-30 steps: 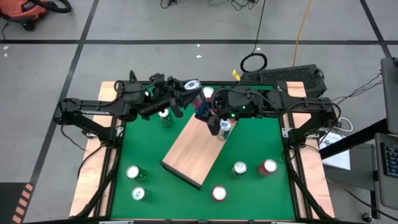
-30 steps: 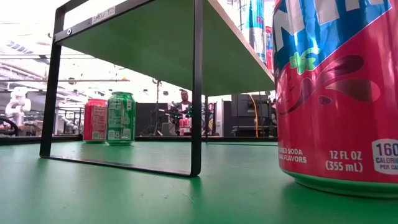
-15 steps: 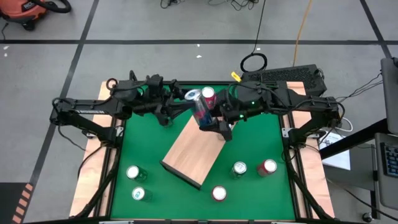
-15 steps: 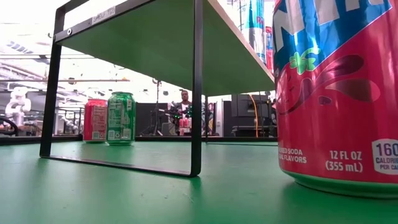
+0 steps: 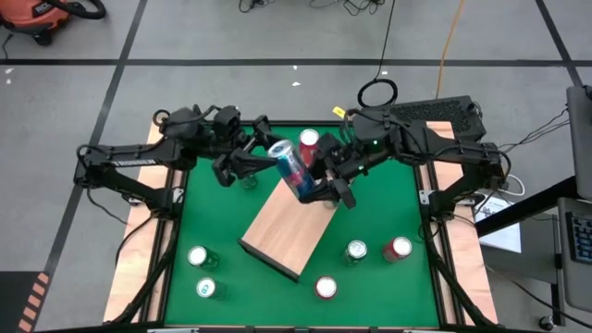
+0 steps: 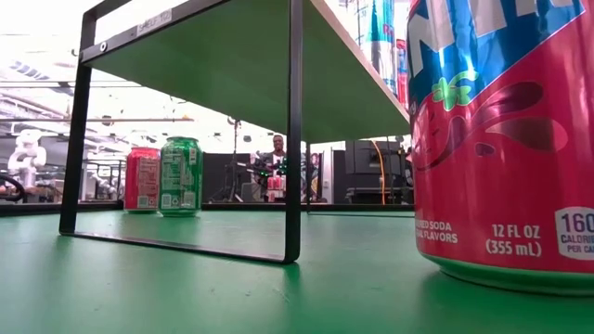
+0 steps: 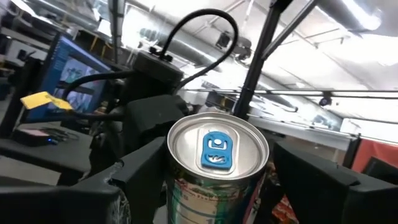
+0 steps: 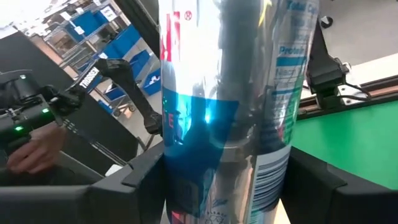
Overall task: Sort soda cans
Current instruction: Put the blue soda can on the shelf and align it with the other blue soda can
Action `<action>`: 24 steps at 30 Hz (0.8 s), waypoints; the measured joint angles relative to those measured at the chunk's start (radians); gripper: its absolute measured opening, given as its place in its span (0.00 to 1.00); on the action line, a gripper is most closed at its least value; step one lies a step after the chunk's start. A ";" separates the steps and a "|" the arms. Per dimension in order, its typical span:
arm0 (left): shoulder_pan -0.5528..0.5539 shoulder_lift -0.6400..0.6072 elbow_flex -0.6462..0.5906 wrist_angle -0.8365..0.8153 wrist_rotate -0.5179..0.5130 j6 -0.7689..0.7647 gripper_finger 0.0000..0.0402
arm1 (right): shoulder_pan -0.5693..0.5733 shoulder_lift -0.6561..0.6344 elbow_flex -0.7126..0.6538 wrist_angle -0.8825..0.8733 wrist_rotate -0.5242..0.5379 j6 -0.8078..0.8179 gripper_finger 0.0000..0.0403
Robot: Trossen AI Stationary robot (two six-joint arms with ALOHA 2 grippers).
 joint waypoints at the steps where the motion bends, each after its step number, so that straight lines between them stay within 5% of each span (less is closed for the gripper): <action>1: 0.004 0.000 0.000 0.003 0.013 0.000 0.72 | -0.002 0.000 0.000 0.001 -0.005 -0.001 0.58; 15: 0.022 0.000 0.000 0.020 0.086 0.059 0.72 | -0.023 0.000 -0.001 0.031 -0.058 -0.024 0.58; 24: 0.054 0.001 0.000 0.012 0.079 -0.156 0.78 | -0.041 -0.002 -0.002 0.046 -0.049 -0.036 0.58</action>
